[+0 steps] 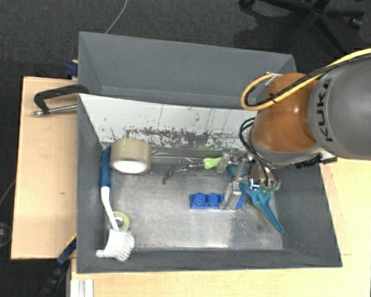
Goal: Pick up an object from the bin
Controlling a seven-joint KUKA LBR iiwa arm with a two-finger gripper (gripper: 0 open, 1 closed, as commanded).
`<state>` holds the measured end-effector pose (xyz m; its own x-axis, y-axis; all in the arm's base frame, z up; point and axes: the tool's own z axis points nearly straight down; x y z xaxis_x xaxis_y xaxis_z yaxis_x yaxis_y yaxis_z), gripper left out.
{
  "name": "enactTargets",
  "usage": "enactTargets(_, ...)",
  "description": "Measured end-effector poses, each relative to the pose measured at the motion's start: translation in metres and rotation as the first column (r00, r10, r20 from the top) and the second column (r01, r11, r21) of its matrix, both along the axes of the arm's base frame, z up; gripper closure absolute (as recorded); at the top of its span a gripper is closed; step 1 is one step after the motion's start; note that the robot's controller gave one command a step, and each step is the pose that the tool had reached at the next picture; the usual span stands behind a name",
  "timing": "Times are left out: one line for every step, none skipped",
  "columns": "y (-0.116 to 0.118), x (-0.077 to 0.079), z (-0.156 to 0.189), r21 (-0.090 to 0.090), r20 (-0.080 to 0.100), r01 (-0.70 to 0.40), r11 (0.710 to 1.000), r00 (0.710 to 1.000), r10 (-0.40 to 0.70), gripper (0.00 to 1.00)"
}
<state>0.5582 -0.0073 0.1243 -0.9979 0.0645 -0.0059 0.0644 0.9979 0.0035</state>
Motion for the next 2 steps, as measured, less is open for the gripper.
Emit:
enactTargets(0.0044, 0.0031, -0.0565, -0.001, -0.007, 0.009, 1.000, 1.000, -0.009, 0.00)
enactTargets(0.0081, 0.0011, -0.0531, 0.003, 0.001, 0.143, 0.990, 0.990, -0.143, 1.00)
